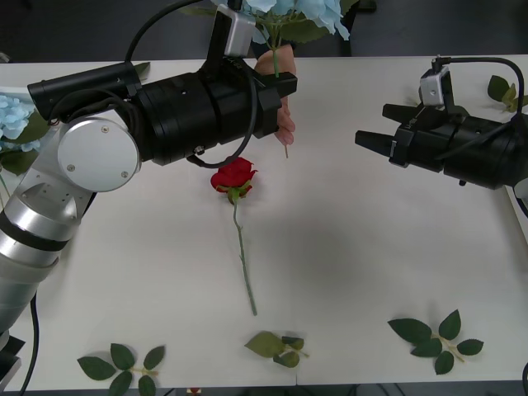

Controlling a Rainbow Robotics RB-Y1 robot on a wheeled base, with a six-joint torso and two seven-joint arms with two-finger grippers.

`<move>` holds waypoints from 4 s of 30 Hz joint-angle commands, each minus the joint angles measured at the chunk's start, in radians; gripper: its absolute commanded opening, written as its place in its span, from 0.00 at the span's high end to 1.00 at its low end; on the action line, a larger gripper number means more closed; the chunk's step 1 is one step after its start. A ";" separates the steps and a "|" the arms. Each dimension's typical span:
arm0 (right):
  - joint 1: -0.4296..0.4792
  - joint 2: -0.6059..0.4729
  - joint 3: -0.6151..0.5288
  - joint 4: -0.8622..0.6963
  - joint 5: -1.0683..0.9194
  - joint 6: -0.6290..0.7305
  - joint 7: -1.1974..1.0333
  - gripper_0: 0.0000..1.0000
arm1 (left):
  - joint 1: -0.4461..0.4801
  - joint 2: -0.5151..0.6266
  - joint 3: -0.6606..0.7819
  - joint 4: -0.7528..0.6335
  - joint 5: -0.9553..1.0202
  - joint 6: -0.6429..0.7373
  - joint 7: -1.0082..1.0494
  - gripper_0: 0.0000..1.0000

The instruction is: Place the red flowers into the right box and the blue flowers into the left box. If a person shows an open palm, hand one flower to the person first, then continue sorting.

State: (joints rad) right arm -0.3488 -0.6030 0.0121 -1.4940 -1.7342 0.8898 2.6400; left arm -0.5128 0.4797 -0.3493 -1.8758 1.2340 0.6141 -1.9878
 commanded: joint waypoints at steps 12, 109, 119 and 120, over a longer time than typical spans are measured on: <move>0.013 0.025 0.006 -0.012 0.005 -0.009 0.029 0.03 | -0.035 0.002 -0.005 -0.009 0.068 -0.011 -0.005 0.00; 0.019 0.026 0.008 -0.012 0.007 -0.018 0.028 0.03 | -0.302 -0.038 -0.438 0.359 -0.628 0.874 1.417 0.00; 0.019 0.026 0.008 -0.012 0.007 -0.018 0.026 0.03 | -0.300 -0.079 -0.516 0.363 -0.706 0.874 1.459 0.00; 0.019 0.026 0.008 -0.012 0.007 -0.018 0.028 0.03 | -0.302 -0.082 -0.520 0.365 -0.708 0.874 1.463 0.00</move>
State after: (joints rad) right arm -0.3425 -0.5984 0.0125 -1.4939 -1.7328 0.8802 2.6402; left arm -0.7637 0.4296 -0.8375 -1.5096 0.5438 1.4981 -0.5701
